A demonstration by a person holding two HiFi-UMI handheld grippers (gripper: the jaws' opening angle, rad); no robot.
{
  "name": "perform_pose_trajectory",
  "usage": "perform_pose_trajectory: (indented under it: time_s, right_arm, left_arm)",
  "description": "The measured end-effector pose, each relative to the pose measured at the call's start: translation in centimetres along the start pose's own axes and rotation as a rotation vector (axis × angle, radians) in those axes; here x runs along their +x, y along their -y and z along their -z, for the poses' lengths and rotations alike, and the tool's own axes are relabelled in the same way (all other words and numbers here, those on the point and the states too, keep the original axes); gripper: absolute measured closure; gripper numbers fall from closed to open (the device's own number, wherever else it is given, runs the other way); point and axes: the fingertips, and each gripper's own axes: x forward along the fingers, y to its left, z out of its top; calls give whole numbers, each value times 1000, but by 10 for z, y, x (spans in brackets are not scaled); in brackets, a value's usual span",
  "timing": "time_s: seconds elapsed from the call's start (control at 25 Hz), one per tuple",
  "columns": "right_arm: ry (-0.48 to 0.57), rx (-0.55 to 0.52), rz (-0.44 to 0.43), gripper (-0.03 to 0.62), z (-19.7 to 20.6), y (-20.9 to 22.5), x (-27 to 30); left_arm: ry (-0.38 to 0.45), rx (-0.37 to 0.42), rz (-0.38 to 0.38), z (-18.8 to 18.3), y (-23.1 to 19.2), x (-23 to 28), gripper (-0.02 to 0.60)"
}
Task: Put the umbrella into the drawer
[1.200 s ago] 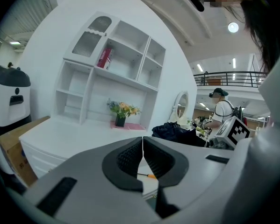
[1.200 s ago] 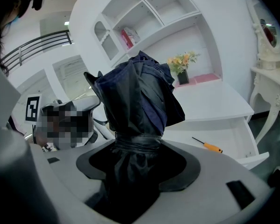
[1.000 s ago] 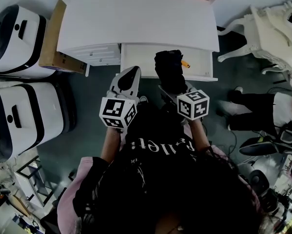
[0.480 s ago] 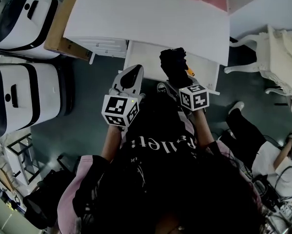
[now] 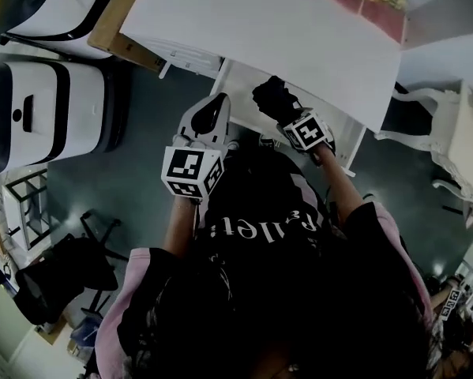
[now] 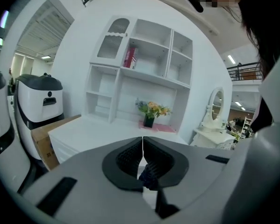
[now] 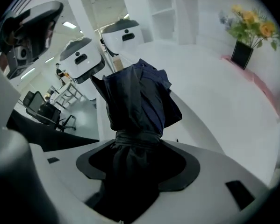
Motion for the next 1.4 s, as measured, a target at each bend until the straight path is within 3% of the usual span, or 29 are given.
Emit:
perform_pose_trajectory:
  time_s: [0.28, 0.64, 0.84, 1.08, 1.24, 1.4]
  right_arm:
    - [-124, -68, -21, 306, -6, 22, 67]
    - [-76, 256, 81, 306, -6, 59, 112]
    - [-101, 257, 90, 304, 2, 64, 122]
    - [-155, 206, 68, 304, 2, 61, 116]
    - [-86, 203, 80, 304, -5, 50, 90]
    - [85, 291, 79, 305, -22, 37, 50]
  left_arm:
    - [-22, -12, -164, 8, -29, -21, 565]
    - [-36, -40, -287, 15, -57, -43, 565]
    - [-41, -39, -274, 16, -62, -43, 565]
    - [-35, -20, -197, 11, -56, -33, 565]
    - [-19, -11, -140, 5, -55, -37, 565]
    - [-13, -1, -89, 4, -54, -40, 565]
